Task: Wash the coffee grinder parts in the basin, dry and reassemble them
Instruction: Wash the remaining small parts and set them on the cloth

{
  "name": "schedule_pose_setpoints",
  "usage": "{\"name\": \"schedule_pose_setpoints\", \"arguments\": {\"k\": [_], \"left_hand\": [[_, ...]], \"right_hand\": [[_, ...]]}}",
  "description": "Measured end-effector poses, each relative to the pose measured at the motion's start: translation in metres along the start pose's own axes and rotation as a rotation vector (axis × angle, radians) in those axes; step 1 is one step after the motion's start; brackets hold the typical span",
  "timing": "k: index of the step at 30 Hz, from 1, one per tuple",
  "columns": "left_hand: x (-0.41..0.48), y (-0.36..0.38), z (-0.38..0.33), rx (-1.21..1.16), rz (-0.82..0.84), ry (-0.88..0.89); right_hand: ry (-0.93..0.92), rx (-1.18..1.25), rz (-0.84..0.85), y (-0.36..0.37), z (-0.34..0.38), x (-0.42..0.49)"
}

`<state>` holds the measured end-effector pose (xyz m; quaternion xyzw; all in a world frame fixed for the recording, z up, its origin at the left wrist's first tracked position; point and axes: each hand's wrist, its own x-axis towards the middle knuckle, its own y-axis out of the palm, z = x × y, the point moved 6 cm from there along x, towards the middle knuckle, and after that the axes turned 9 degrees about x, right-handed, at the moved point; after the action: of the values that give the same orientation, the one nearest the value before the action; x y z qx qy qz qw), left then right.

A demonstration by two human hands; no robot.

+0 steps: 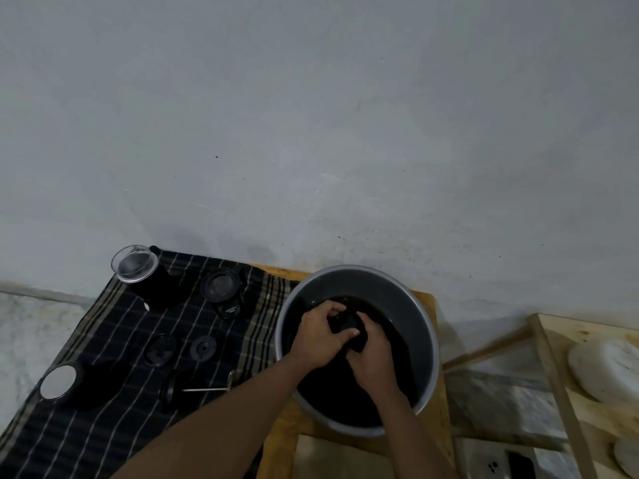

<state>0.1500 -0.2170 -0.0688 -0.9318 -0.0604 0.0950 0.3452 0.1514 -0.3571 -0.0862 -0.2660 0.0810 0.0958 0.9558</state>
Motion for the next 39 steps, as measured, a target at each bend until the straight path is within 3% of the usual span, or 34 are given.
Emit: {"name": "schedule_pose_setpoints", "arguments": {"k": [11, 17, 26, 32, 39], "left_hand": [[0.005, -0.009, 0.002, -0.017, 0.006, 0.023], [0.008, -0.048, 0.003, -0.074, -0.053, 0.063], [-0.018, -0.142, 0.068, -0.221, -0.085, -0.178], [-0.059, -0.212, 0.155, -0.216, -0.126, -0.321], [-0.124, -0.252, 0.235, -0.063, -0.125, -0.379]], "right_hand": [[-0.002, 0.014, 0.061, 0.003, 0.010, 0.009], [-0.049, 0.201, 0.016, 0.015, 0.044, 0.005], [-0.020, 0.483, 0.150, 0.082, 0.117, -0.016], [-0.079, 0.228, 0.333, 0.179, 0.157, -0.038], [-0.151, -0.339, 0.539, 0.283, 0.168, -0.070]]}}
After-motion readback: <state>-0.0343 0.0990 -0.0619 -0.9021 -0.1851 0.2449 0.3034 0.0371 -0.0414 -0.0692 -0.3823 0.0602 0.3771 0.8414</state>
